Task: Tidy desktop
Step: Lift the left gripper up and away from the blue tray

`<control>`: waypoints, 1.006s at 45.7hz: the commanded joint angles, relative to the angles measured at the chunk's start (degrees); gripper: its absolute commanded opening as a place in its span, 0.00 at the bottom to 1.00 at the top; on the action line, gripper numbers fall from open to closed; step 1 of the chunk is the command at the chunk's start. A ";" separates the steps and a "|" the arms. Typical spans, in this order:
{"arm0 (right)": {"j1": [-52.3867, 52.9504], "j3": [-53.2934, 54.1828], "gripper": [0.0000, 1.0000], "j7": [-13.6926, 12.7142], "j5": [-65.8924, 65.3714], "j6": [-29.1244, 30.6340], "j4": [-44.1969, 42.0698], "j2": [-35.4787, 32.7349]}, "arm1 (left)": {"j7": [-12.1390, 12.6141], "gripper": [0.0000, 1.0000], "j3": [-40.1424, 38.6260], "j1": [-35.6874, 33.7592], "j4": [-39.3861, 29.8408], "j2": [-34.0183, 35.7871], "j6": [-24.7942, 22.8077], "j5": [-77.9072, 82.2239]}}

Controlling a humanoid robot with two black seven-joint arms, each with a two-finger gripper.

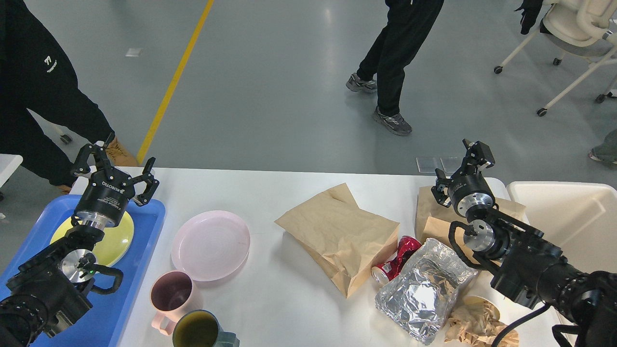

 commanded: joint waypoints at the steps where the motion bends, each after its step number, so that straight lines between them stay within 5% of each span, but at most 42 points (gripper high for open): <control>1: 0.00 0.00 1.00 0.00 -0.06 0.00 0.00 0.00 | -0.06 0.98 0.37 -0.09 0.00 0.03 -0.16 0.01; 23: 0.00 0.00 1.00 0.00 0.03 0.00 0.00 0.00 | 0.03 0.98 0.90 -4.39 -0.09 1.08 -0.16 0.27; 46: 0.00 0.00 1.00 0.00 -0.06 0.00 0.00 0.00 | -0.50 0.98 -0.16 -9.14 -0.17 11.37 -0.42 0.27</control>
